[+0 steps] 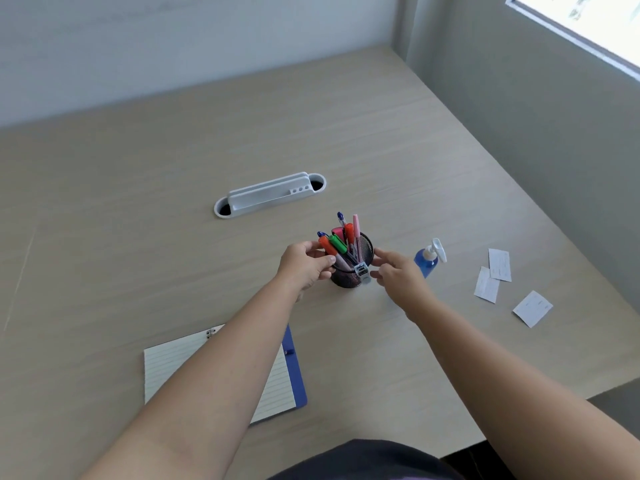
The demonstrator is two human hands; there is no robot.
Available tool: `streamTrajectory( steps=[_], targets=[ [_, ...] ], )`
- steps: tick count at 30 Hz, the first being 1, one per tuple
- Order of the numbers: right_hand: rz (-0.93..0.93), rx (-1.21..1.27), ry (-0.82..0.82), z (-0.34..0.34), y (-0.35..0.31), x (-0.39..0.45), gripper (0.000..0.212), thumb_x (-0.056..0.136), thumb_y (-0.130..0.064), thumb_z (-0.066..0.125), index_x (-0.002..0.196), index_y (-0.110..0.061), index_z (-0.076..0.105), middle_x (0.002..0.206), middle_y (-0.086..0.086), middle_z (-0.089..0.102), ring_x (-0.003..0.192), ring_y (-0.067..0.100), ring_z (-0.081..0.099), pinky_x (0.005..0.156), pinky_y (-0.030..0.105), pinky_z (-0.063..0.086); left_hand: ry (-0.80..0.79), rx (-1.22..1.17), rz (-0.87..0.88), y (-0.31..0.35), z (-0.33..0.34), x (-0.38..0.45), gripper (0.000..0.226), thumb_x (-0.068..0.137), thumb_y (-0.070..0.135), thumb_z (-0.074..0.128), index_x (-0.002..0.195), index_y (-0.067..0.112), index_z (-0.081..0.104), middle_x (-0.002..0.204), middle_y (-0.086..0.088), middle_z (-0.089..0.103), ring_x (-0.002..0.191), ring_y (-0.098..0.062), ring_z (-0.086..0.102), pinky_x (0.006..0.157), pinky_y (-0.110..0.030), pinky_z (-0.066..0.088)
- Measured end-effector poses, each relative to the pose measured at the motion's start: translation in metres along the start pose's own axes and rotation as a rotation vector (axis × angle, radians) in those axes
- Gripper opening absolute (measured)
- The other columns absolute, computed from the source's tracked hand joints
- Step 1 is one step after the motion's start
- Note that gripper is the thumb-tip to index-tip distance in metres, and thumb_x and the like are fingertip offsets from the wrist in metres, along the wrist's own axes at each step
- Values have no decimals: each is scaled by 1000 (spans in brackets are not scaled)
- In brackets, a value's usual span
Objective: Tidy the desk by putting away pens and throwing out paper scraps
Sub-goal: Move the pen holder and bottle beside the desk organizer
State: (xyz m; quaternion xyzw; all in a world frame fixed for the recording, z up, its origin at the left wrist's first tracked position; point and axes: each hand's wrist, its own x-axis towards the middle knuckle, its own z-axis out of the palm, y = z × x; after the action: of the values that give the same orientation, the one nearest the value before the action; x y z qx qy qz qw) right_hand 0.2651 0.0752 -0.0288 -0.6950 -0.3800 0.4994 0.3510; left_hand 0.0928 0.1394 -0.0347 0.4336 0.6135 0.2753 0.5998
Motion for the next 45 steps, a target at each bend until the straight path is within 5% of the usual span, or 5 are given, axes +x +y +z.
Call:
streamTrajectory(
  steps=[5, 13, 26, 33, 45],
  targets=[
    [73, 59, -52, 11, -5, 11, 51, 87, 10, 28, 125, -3, 59, 109, 8, 64, 76, 5, 60, 68, 18, 46, 1, -54, -24, -5, -14, -7, 37, 86, -2, 66, 122, 2, 58, 82, -3, 64, 66, -14, 64, 58, -19, 57],
    [93, 56, -104, 37, -13, 29, 51, 84, 9, 29, 120, -6, 62, 110, 9, 66, 81, 11, 64, 84, 31, 51, 65, -83, -39, -13, -42, -2, 37, 87, 0, 64, 124, 4, 58, 90, -2, 65, 73, -15, 65, 64, -24, 57],
    [81, 81, -172, 100, -69, 111, 48, 81, 12, 30, 110, -3, 65, 85, 4, 68, 72, 17, 65, 72, 30, 52, 190, -133, -22, 14, -100, 61, 36, 89, -5, 58, 125, 1, 56, 92, -6, 63, 72, -14, 64, 58, -17, 57],
    [25, 83, -201, 113, -88, 151, 47, 80, 14, 31, 83, -18, 67, 85, 6, 69, 73, 19, 64, 81, 37, 53, 201, -113, -2, 31, -113, 100, 34, 90, -5, 57, 123, 1, 58, 87, -2, 64, 73, -14, 63, 69, -23, 57],
    [-3, 28, -221, 111, -96, 166, 50, 84, 10, 31, 117, -9, 64, 89, -5, 66, 78, 12, 63, 84, 34, 51, 247, -82, 42, 42, -115, 112, 33, 91, -1, 57, 125, 4, 59, 83, 3, 62, 74, -10, 60, 73, -23, 56]
  ],
)
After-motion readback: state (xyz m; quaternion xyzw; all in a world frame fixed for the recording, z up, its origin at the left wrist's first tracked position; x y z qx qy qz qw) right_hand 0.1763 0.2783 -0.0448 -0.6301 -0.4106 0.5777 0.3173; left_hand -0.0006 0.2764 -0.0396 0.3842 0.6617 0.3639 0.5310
